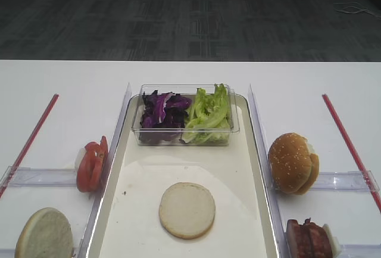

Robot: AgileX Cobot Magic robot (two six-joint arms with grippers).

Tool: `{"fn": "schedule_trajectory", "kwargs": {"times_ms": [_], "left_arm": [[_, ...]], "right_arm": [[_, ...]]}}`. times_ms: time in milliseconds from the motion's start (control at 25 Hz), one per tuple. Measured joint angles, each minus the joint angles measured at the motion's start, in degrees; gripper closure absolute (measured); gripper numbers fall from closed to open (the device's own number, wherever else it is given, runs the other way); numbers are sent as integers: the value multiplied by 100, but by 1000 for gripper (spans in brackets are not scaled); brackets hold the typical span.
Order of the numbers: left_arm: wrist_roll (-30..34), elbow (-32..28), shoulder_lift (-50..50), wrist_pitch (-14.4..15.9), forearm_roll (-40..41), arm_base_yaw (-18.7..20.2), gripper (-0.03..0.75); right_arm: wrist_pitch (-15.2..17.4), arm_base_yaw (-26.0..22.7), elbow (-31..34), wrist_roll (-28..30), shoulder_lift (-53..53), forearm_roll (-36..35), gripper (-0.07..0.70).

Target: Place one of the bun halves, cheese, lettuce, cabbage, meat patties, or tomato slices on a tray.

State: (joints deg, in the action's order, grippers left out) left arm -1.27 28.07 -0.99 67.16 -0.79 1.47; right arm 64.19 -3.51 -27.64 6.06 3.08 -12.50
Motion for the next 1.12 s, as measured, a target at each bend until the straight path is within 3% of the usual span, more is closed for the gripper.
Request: {"fn": "schedule_trajectory", "kwargs": {"times_ms": [1120], "left_arm": [[0, 0, 0, 0, 0, 0, 295]], "right_arm": [[0, 0, 0, 0, 0, 0, 162]]}}
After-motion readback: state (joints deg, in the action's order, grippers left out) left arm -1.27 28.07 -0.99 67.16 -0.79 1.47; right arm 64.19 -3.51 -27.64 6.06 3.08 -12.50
